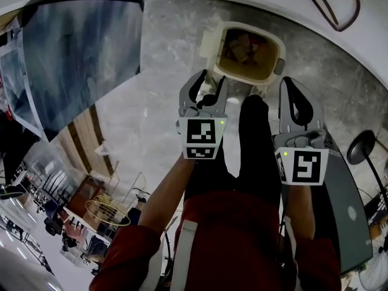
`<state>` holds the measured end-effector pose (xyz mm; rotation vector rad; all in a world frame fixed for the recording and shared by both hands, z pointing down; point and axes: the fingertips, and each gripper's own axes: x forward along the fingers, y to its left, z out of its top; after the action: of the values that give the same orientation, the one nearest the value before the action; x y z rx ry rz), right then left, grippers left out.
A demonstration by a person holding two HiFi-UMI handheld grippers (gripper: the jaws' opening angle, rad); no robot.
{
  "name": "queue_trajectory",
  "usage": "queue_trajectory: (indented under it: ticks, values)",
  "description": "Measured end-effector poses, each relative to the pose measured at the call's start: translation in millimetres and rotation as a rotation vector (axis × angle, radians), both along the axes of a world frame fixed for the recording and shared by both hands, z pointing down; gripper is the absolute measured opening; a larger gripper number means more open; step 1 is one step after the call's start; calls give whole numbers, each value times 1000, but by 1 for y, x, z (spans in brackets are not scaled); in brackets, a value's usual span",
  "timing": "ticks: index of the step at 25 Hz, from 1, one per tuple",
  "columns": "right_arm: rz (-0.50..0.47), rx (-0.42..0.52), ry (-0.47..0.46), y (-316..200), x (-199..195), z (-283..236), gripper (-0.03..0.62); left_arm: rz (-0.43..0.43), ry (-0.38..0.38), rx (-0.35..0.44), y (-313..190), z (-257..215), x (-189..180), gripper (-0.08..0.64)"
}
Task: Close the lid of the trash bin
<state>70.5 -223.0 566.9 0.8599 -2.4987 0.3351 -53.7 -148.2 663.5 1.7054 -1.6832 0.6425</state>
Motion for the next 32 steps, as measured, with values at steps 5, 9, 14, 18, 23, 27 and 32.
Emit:
queue_trajectory:
  ticks: [5,9,14,18,23,27,32]
  values:
    - [43,-18,9,-5,23,4,0,72,43,-15,-8,3,38,189]
    - [78,-28,14,-9,46,12,0,124,99,-41,-12,14,76,201]
    - [117,-47,21,-13,76,24,0,179,124,-75,-17,32,114,210]
    - [146,-71,29,-14,99,37,0,205,148,-103,-19,50,137,212]
    - [183,-107,29,-16,119,56,0,258,168,-152,-24,77,164,221]
    - [184,-121,44,-14,131,72,0,281,174,-183,-24,99,179,221]
    - [189,-145,54,-12,139,91,0,303,184,-213,-26,128,194,221]
